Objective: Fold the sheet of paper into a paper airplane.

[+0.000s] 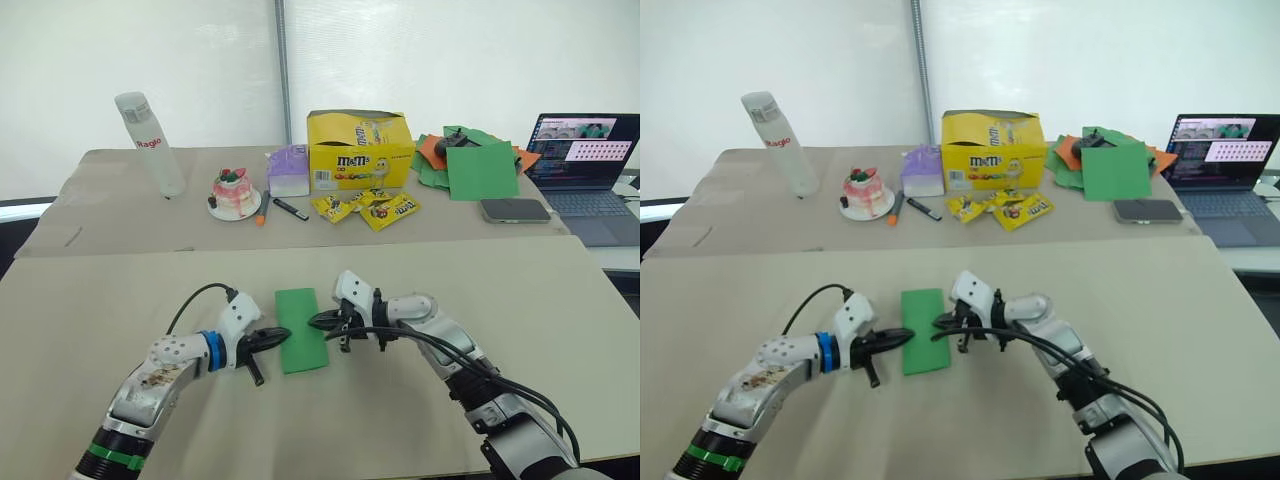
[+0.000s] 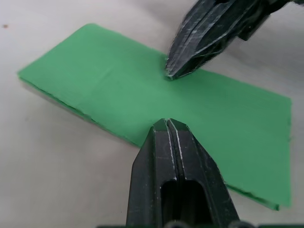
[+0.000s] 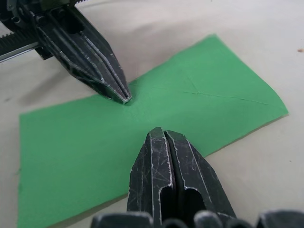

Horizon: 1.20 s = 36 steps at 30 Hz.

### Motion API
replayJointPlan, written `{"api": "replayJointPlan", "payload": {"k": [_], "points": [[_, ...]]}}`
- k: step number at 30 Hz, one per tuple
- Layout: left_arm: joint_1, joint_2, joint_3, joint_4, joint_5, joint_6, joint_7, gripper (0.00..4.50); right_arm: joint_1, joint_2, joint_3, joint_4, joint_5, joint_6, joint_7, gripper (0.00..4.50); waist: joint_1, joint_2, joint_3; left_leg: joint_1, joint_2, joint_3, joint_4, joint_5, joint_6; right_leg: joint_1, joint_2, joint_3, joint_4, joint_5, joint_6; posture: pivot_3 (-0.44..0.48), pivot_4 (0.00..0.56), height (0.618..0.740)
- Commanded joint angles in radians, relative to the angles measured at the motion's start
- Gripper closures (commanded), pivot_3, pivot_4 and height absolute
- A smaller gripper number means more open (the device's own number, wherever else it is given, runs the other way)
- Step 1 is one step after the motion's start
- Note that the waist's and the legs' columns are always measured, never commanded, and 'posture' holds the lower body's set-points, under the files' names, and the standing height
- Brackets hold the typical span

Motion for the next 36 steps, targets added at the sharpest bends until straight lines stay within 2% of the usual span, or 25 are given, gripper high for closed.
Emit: {"api": "replayJointPlan", "payload": {"k": [1, 7, 14, 18, 21, 25, 30, 36], "points": [[0.017, -0.006, -0.040, 0.014, 0.033, -0.023, -0.003, 4.50, 0.017, -0.012, -0.003, 0.057, -0.049, -0.010, -0.036, 4.45, 0.001, 0.000, 0.000, 0.000, 0.000, 0.000, 0.000, 0.000, 0.000, 0.000, 0.000, 0.000, 0.000, 0.000, 0.000, 0.000, 0.150, 0.740], [0.011, 0.003, -0.040, 0.023, 0.047, -0.008, 0.012, 4.50, -0.060, 0.038, -0.041, 0.203, -0.053, -0.081, -0.068, 4.45, -0.004, 0.001, 0.000, 0.003, 0.000, 0.001, 0.000, 0.000, 0.000, 0.001, 0.000, 0.001, 0.000, 0.000, 0.000, 0.000, 0.150, 0.740], [0.036, 0.037, -0.035, 0.048, 0.073, -0.021, 0.015, 4.50, -0.216, 0.100, -0.068, 0.502, -0.095, -0.216, -0.114, 4.45, -0.012, 0.002, -0.001, 0.004, 0.001, 0.001, -0.001, 0.000, -0.001, 0.001, 0.001, 0.001, 0.002, 0.000, 0.000, 0.000, 0.150, 0.740], [0.037, 0.037, -0.030, 0.052, 0.075, -0.033, 0.023, 4.50, -0.255, 0.113, -0.096, 0.593, -0.101, -0.285, -0.122, 4.45, -0.011, 0.004, -0.002, 0.004, 0.001, 0.001, -0.001, 0.000, -0.001, 0.001, 0.001, 0.001, 0.002, 0.000, 0.000, 0.000, 0.150, 0.740], [0.023, 0.025, -0.026, 0.070, 0.074, -0.044, 0.032, 4.50, -0.266, 0.125, -0.127, 0.589, -0.077, -0.357, -0.104, 4.45, -0.011, 0.004, -0.002, 0.004, 0.001, 0.001, -0.001, 0.000, 0.000, 0.001, 0.001, 0.001, 0.002, 0.000, 0.000, 0.000, 0.150, 0.740], [0.003, 0.013, -0.025, 0.087, 0.074, -0.049, 0.040, 4.50, -0.259, 0.140, -0.167, 0.468, -0.029, -0.405, -0.064, 4.45, -0.011, 0.005, -0.001, 0.001, 0.000, 0.001, -0.001, 0.000, -0.001, 0.001, 0.001, 0.001, 0.002, 0.000, 0.000, 0.000, 0.150, 0.740], [0.009, 0.013, -0.028, 0.091, 0.080, -0.060, 0.043, 4.50, -0.211, 0.150, -0.128, 0.384, -0.064, -0.367, -0.039, 4.45, -0.017, 0.006, -0.001, -0.001, 0.002, 0.000, -0.001, 0.001, -0.001, 0.000, 0.001, 0.001, 0.002, 0.000, 0.000, 0.000, 0.150, 0.740], [0.015, 0.008, -0.026, 0.080, 0.076, -0.056, 0.048, 4.50, -0.179, 0.130, -0.068, 0.426, -0.157, -0.413, -0.046, 4.45, -0.015, 0.006, -0.001, -0.001, 0.001, 0.000, -0.001, 0.001, -0.001, 0.000, 0.001, 0.001, 0.002, 0.000, 0.000, 0.000, 0.150, 0.740]]}}
